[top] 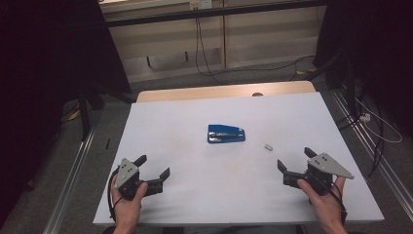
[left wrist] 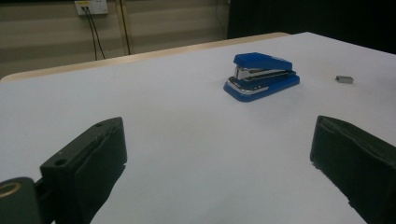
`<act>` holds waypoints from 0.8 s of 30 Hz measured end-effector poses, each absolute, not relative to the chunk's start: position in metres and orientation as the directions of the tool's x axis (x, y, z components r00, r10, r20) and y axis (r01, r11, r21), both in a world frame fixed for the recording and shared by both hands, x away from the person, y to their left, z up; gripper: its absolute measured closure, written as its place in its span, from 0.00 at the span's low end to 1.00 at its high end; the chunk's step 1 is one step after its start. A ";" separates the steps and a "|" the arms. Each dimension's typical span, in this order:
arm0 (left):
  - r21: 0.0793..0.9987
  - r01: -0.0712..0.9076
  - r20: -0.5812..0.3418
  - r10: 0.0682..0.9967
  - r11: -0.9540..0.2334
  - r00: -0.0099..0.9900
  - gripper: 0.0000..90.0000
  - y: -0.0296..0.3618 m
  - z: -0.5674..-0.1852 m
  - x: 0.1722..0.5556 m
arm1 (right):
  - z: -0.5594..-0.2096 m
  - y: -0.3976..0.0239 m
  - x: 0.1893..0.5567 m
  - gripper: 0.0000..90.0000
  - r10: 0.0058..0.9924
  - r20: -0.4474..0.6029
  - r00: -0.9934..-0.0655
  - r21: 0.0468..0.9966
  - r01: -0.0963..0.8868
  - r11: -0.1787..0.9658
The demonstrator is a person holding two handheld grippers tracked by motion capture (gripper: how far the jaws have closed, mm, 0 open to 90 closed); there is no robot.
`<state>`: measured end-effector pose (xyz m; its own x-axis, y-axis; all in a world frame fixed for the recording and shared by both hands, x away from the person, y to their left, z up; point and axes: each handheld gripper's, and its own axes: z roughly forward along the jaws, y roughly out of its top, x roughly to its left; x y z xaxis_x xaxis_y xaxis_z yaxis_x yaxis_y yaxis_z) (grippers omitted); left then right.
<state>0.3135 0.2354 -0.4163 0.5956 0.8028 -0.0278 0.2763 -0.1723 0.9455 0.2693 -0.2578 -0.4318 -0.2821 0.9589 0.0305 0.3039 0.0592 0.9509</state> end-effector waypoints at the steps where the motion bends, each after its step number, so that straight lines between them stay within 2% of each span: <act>1: 0.945 0.277 -0.029 0.803 -0.172 0.596 0.04 0.236 -0.416 0.314 | -0.432 -0.258 0.269 0.02 0.959 0.030 -0.282 0.951 0.304 0.059; 11: 0.931 0.323 -0.068 0.793 -0.167 0.605 0.04 0.234 -0.416 0.317 | -0.433 -0.258 0.272 0.02 0.955 0.032 -0.296 0.949 0.309 0.063; 20: 0.921 0.347 -0.068 0.805 -0.176 0.589 0.04 0.234 -0.418 0.322 | -0.434 -0.258 0.275 0.04 0.946 0.058 -0.319 0.944 0.327 0.052; 24: 0.902 0.375 -0.081 0.771 -0.213 0.632 0.06 0.227 -0.423 0.329 | -0.435 -0.254 0.276 0.04 0.938 0.046 -0.345 0.941 0.330 0.075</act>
<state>0.3294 0.2272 -0.4232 0.6318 0.7709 -0.0808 0.3748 -0.2125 0.9024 0.2760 -0.2541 -0.4349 -0.3446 0.9376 0.0458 0.3299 0.0753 0.9410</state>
